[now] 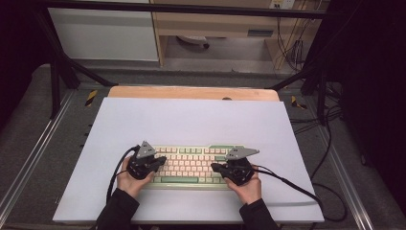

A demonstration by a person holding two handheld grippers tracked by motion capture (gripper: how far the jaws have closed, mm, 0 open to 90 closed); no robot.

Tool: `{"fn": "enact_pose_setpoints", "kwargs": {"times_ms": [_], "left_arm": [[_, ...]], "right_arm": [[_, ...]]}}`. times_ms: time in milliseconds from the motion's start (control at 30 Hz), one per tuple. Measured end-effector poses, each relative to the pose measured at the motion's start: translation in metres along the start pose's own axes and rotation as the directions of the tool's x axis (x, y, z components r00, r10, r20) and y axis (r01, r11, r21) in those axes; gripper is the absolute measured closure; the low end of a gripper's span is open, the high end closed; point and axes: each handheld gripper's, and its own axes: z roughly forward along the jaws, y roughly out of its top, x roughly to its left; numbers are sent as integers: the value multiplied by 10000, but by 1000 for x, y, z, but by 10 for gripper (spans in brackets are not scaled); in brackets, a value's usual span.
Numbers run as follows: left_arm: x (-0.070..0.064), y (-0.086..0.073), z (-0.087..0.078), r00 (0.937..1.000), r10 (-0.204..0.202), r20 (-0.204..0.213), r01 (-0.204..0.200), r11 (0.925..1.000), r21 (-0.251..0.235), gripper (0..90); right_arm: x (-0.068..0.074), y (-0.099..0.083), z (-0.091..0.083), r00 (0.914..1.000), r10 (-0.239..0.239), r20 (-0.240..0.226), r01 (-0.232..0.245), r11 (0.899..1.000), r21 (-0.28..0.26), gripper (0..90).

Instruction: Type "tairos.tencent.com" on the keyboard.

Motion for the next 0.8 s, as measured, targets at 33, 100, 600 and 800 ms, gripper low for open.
{"fn": "enact_pose_setpoints", "kwargs": {"times_ms": [33, 100, 600, 800], "left_arm": [[0, 0, -2, 10000, -18, 6, 18, 10000, -23, 900], [2, -2, -7, 10000, -26, -20, 26, 10000, -85, 900], [12, -14, -32, 9996, -240, -166, 235, 9992, -312, 900], [12, -18, -37, 9996, -244, -117, 240, 9992, -310, 900]], "right_arm": [[0, 0, 0, 10000, 1, -17, -1, 10000, -13, 900], [0, 0, 0, 10000, -4, -54, 3, 10000, -46, 900], [6, 4, 7, 9997, 25, -243, -26, 10000, -28, 900], [14, 9, 15, 9992, -6, -404, 9, 10000, 72, 900]]}}
